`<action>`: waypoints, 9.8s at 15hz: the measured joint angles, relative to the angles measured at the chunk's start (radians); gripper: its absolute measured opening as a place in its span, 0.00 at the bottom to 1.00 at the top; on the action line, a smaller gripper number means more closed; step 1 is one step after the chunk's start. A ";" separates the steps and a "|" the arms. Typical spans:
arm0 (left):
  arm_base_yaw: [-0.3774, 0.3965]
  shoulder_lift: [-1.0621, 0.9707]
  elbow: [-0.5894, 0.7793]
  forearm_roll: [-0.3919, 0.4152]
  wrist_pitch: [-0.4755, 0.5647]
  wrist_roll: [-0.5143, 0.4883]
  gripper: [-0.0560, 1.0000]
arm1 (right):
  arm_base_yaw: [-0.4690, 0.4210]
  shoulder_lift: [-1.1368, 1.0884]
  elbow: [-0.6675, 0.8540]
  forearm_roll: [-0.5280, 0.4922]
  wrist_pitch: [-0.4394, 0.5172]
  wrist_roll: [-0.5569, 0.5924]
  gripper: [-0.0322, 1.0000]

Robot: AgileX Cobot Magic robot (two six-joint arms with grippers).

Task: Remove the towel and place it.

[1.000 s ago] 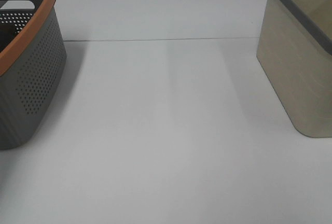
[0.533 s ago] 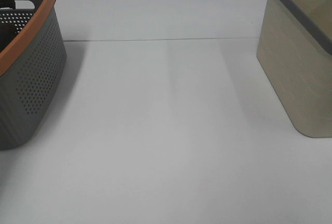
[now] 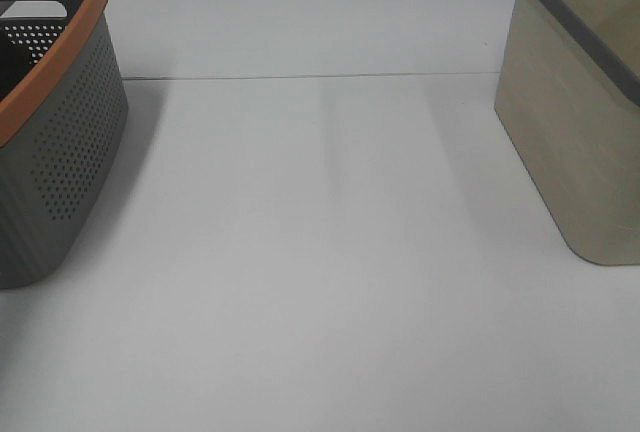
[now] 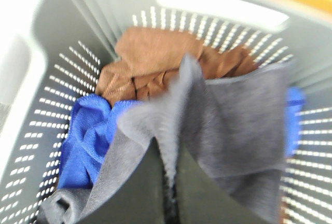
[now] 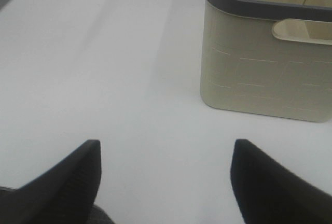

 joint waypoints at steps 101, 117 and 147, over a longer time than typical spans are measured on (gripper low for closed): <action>-0.723 -0.190 0.000 -0.263 -0.561 0.131 0.05 | 0.647 1.786 -0.404 0.605 -1.653 -0.496 0.56; -0.719 -0.190 0.000 -0.197 -0.521 0.133 0.05 | 0.647 1.819 -0.405 0.655 -1.495 -0.504 0.03; -0.568 -0.040 0.000 0.177 -0.162 0.129 0.05 | 0.354 1.736 -1.170 -0.322 -0.207 0.272 0.03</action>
